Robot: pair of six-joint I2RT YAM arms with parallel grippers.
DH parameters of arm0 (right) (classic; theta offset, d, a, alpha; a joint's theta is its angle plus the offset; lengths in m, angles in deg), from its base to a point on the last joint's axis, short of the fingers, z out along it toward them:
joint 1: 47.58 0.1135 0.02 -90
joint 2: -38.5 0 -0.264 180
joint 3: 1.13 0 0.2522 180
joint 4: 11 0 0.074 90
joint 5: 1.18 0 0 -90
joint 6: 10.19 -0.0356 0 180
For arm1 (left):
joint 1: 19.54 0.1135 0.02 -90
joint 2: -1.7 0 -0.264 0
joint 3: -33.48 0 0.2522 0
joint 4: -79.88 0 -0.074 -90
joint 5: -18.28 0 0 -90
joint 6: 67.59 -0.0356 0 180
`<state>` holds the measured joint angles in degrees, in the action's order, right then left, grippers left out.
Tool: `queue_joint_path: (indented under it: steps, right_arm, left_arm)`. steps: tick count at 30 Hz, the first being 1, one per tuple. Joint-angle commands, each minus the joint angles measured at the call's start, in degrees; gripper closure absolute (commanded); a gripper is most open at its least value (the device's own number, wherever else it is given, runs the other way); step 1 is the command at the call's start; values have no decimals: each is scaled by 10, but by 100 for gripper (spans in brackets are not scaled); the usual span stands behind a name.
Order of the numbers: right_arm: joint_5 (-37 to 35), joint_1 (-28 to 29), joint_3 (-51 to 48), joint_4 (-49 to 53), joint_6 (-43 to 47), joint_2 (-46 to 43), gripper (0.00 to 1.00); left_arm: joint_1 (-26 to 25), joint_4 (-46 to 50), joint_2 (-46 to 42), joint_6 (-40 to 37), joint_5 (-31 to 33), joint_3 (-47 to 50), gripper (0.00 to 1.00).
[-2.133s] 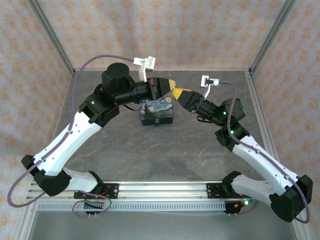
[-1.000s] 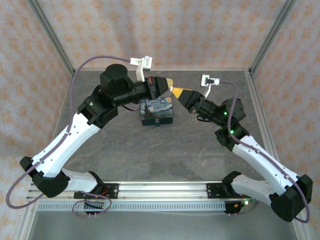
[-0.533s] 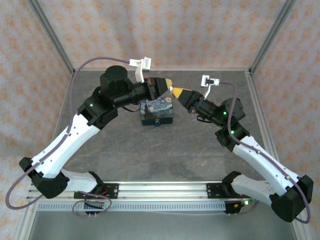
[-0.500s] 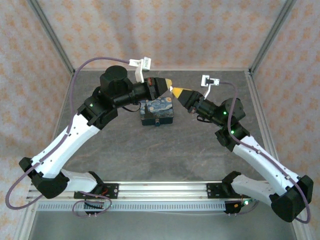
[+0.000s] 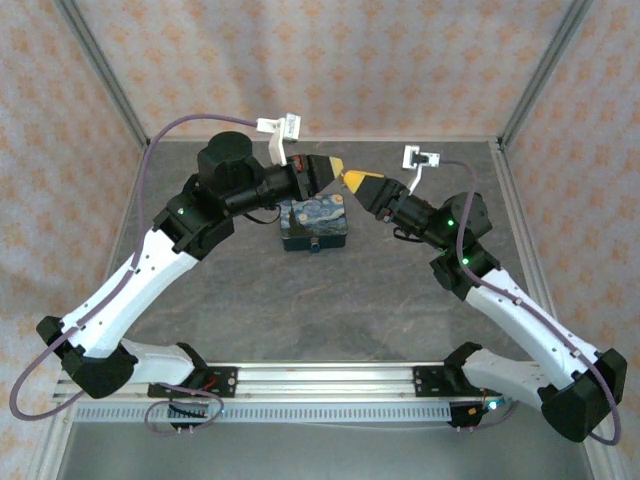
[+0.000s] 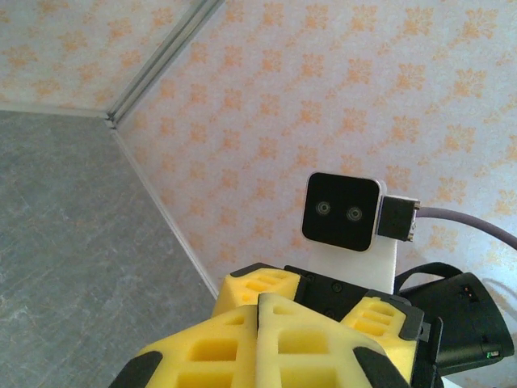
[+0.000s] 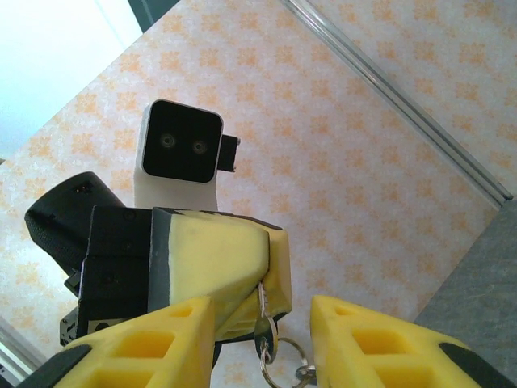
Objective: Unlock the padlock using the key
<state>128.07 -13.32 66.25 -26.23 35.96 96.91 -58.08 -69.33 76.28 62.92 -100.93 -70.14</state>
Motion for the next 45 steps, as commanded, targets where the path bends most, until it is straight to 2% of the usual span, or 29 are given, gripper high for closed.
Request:
queue_joint_path:
  steps: [1,8,18,20,26,32,43,44,45]
  right_arm:
    - [21,5,23,-25,-3,5,63]
    - [30,9,30,-19,0,15,66]
    - [4,9,37,27,20,14,82]
    - [-2,9,35,32,23,13,89]
    - [-8,9,33,33,28,8,100]
    - [-38,9,26,43,42,-9,100]
    - [-35,9,30,63,55,-13,100]
    - [-35,9,29,68,56,-14,100]
    - [-36,9,28,74,60,-16,100]
  left_arm:
    - [-3,-26,-9,3,16,6,100]
    - [-3,-23,-11,2,34,8,100]
    - [-3,-28,-12,4,41,7,100]
    - [-3,-28,-14,3,41,7,100]
    - [-3,-31,-21,4,43,13,100]
    - [-3,-37,-33,4,44,28,100]
    - [-3,-30,-39,2,48,33,100]
    - [-3,-24,-39,0,53,31,95]
    - [-3,-15,-40,-2,61,29,76]
